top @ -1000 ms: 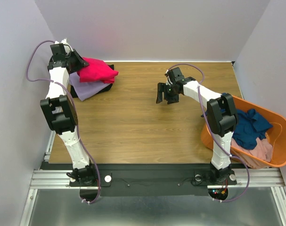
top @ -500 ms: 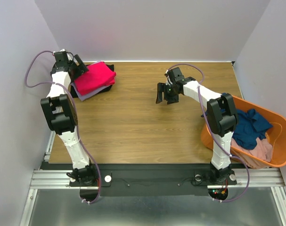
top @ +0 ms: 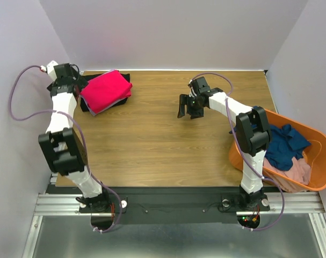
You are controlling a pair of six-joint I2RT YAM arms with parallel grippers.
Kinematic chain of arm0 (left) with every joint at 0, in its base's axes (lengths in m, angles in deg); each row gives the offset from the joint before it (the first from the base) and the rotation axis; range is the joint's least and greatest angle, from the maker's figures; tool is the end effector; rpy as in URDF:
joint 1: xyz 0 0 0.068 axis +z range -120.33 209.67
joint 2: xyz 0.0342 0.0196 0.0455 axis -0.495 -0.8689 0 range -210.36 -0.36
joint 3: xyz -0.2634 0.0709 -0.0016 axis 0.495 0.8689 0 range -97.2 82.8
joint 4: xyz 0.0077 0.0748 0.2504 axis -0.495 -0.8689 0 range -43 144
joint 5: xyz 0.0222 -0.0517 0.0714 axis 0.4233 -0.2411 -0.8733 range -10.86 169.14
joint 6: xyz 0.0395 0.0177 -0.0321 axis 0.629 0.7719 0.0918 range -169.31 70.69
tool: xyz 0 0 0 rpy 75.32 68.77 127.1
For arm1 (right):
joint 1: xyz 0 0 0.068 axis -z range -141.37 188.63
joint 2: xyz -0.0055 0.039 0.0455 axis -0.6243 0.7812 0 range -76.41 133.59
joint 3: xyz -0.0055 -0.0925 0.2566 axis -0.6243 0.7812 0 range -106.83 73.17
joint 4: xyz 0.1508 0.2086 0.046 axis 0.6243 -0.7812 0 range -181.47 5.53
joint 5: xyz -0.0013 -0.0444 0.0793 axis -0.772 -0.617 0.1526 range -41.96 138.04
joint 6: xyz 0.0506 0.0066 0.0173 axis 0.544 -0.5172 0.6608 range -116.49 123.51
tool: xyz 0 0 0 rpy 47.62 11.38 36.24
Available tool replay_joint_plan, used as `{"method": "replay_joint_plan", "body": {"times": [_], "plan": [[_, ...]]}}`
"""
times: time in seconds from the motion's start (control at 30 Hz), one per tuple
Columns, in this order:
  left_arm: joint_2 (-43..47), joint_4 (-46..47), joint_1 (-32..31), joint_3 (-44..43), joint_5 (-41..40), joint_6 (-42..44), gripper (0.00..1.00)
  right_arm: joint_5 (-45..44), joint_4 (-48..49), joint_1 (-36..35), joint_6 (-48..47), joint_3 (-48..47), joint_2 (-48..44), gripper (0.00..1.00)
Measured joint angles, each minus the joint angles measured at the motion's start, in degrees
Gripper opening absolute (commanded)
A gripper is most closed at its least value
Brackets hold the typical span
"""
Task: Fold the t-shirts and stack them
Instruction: Neatly place the folded tshirt to the corner
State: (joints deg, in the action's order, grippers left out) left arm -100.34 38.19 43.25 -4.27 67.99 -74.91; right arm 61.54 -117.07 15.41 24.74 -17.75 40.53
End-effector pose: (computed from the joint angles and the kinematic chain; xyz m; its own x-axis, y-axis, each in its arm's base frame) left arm 0.4003 0.1038 0.3248 -0.2506 -0.4966 -0.8310 -0.5583 0.7754 -0.2950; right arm 0.4035 0.1822 0.2026 -0.9107 -0.0075 -0.4131 -0.1773 0.9102 0.3743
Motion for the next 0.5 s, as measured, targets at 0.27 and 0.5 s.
{"method": "replay_joint_plan", "body": {"times": [0.27, 0.5], "plan": [[21.16, 5.35, -4.83, 17.09, -5.2, 0.28, 0.98, -1.9, -0.02, 1.77, 1.2, 0.0, -0.92, 0.8], [24.85, 6.12, -24.09, 25.55, -5.64, 0.81, 0.98, -5.73, 0.02, 2.58, 1.68, 0.0, -3.8, 0.8]]}}
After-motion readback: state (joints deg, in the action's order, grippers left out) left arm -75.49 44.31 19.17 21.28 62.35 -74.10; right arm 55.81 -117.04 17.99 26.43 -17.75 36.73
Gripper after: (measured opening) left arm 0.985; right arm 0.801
